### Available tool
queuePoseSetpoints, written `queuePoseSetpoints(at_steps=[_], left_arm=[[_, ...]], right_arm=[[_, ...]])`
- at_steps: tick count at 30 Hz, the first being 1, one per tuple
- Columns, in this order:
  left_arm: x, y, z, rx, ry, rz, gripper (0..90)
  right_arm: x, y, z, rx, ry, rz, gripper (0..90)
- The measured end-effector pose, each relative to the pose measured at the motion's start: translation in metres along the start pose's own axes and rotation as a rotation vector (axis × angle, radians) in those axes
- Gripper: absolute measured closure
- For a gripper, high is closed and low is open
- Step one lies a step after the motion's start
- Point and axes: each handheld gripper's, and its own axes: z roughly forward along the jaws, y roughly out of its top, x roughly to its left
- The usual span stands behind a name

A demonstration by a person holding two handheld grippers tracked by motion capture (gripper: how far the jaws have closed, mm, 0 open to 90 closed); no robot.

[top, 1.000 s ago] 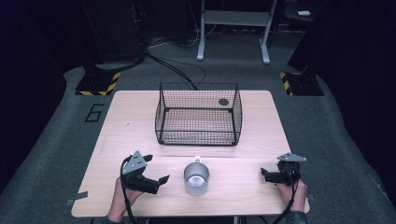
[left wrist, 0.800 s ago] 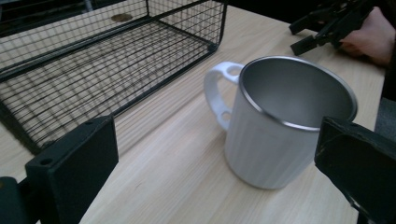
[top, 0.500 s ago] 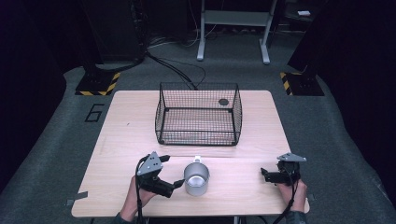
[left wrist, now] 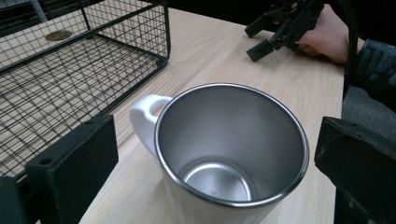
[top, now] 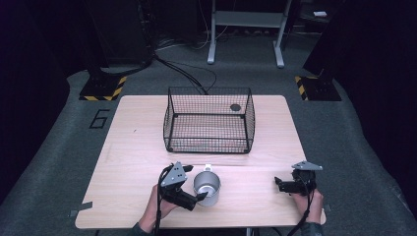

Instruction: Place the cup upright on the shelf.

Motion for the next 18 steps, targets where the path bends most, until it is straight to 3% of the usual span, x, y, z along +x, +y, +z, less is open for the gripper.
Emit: queuePoseSetpoints(at_steps=[18], left_arm=[[-0.006, 0.000, 0.020, -0.010, -0.026, 0.029, 0.0]], right_arm=[[0.000, 0.000, 0.000, 0.000, 0.002, -0.005, 3.3]])
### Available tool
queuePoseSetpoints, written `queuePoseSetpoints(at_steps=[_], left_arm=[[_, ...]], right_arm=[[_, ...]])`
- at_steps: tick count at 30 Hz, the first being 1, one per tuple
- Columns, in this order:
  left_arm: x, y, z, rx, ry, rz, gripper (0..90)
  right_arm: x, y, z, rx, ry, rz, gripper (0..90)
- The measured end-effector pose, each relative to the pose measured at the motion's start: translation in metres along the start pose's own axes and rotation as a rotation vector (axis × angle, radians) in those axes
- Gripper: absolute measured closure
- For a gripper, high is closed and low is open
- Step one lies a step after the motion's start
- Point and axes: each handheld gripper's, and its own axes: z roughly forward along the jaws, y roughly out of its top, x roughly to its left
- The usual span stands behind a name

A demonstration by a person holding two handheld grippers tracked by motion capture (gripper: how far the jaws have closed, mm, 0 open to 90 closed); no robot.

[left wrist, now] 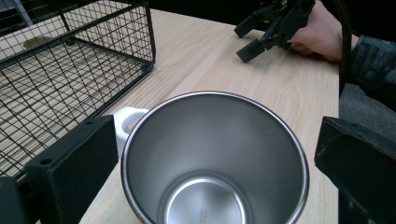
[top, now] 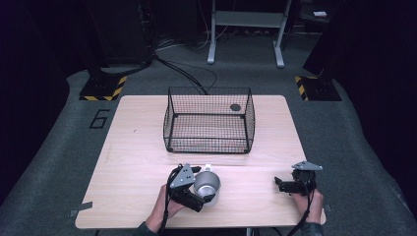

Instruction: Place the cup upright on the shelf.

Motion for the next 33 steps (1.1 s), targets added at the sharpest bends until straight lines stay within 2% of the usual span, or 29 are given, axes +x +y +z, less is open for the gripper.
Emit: queuePoseSetpoints(at_steps=[10, 17, 21, 33], left_arm=[[-0.001, -0.003, 0.009, 0.017, 0.001, 0.009, 0.0], [-0.002, -0.008, 0.013, 0.018, 0.020, 0.001, 1.7], [-0.003, -0.009, 0.014, 0.018, 0.035, 0.003, 5.1], [-0.006, -0.009, 0.013, 0.018, 0.050, 0.013, 6.2]], right_arm=[[0.000, 0.000, 0.000, 0.000, 0.000, 0.001, 3.2], [0.000, 0.000, 0.000, -0.008, -0.001, 0.002, 3.3], [0.000, 0.000, 0.000, 0.001, 0.000, 0.003, 3.3], [0.000, 0.000, 0.000, 0.000, 0.000, -0.001, 3.3]])
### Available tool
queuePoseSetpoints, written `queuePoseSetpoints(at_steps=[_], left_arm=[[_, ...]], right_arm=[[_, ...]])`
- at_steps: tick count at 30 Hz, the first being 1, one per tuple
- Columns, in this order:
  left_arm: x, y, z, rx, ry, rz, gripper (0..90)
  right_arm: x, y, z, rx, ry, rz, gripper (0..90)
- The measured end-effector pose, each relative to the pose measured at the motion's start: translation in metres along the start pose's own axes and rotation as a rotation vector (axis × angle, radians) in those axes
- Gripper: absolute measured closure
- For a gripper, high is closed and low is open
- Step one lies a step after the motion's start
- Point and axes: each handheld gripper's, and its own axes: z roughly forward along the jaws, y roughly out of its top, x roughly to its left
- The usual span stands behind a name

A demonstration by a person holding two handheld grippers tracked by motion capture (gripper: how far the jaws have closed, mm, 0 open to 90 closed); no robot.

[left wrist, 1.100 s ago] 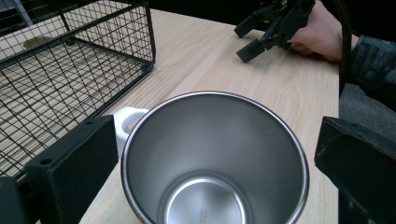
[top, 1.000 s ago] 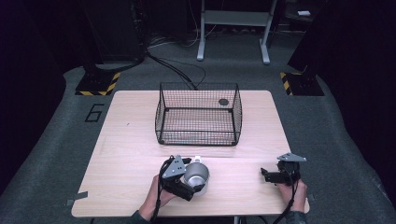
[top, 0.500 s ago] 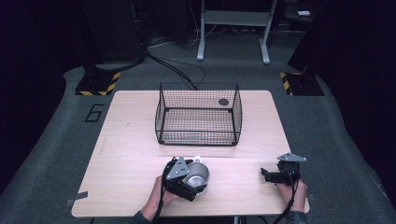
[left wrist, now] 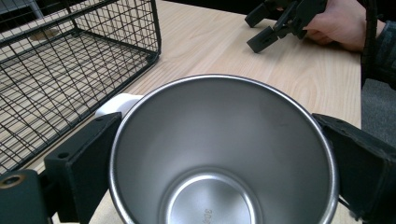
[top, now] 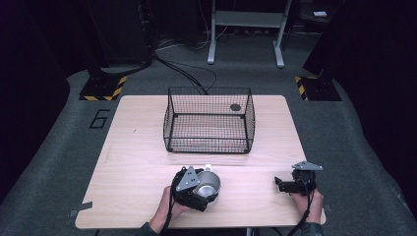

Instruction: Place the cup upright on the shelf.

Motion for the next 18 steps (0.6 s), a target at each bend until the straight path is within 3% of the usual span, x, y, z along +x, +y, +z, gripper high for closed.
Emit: queuePoseSetpoints(at_steps=[8, 18], left_arm=[[0.001, 0.001, 0.000, -0.009, -0.007, -0.002, 6.3], [0.011, 0.007, -0.009, -0.032, 0.002, -0.015, 6.3]], right_arm=[[0.000, 0.000, 0.000, -0.001, -0.001, 0.009, 3.7], [0.000, 0.000, 0.000, -0.001, -0.001, 0.008, 3.7]])
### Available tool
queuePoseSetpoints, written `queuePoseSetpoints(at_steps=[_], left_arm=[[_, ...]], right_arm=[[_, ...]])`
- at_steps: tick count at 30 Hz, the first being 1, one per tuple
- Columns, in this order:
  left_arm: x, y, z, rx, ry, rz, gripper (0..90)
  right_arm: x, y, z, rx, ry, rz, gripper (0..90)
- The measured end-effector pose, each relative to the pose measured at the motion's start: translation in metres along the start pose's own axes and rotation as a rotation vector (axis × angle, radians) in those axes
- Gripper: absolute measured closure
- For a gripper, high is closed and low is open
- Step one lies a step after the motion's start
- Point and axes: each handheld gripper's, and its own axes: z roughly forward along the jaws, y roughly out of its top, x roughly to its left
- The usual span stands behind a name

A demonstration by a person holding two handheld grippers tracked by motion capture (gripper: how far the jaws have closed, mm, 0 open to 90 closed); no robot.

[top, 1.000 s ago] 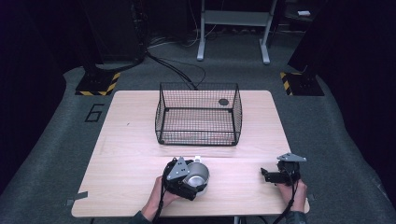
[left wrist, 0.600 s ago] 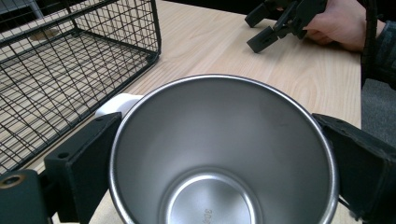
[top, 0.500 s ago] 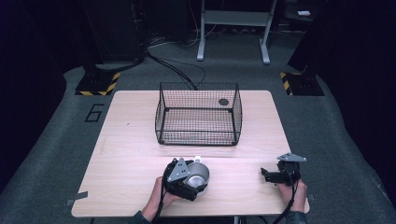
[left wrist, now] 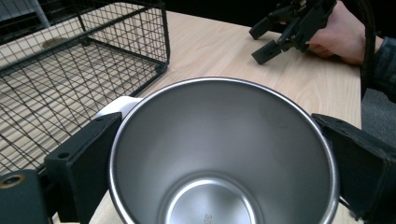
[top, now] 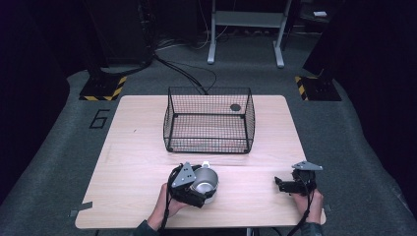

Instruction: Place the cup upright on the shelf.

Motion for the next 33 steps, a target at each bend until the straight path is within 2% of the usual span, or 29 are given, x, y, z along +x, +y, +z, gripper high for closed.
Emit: queuePoseSetpoints(at_steps=[13, 24, 33], left_arm=[[0.020, 0.018, -0.014, -0.019, 0.029, -0.002, 6.3], [0.033, 0.028, -0.018, -0.035, 0.034, -0.017, 6.3], [0.043, 0.038, -0.022, -0.045, 0.046, -0.013, 6.3]], right_arm=[[0.000, 0.000, 0.000, 0.000, 0.000, 0.000, 3.7], [0.000, 0.000, 0.000, 0.000, 0.000, 0.000, 3.7], [0.000, 0.000, 0.000, 0.000, 0.000, 0.000, 3.7]])
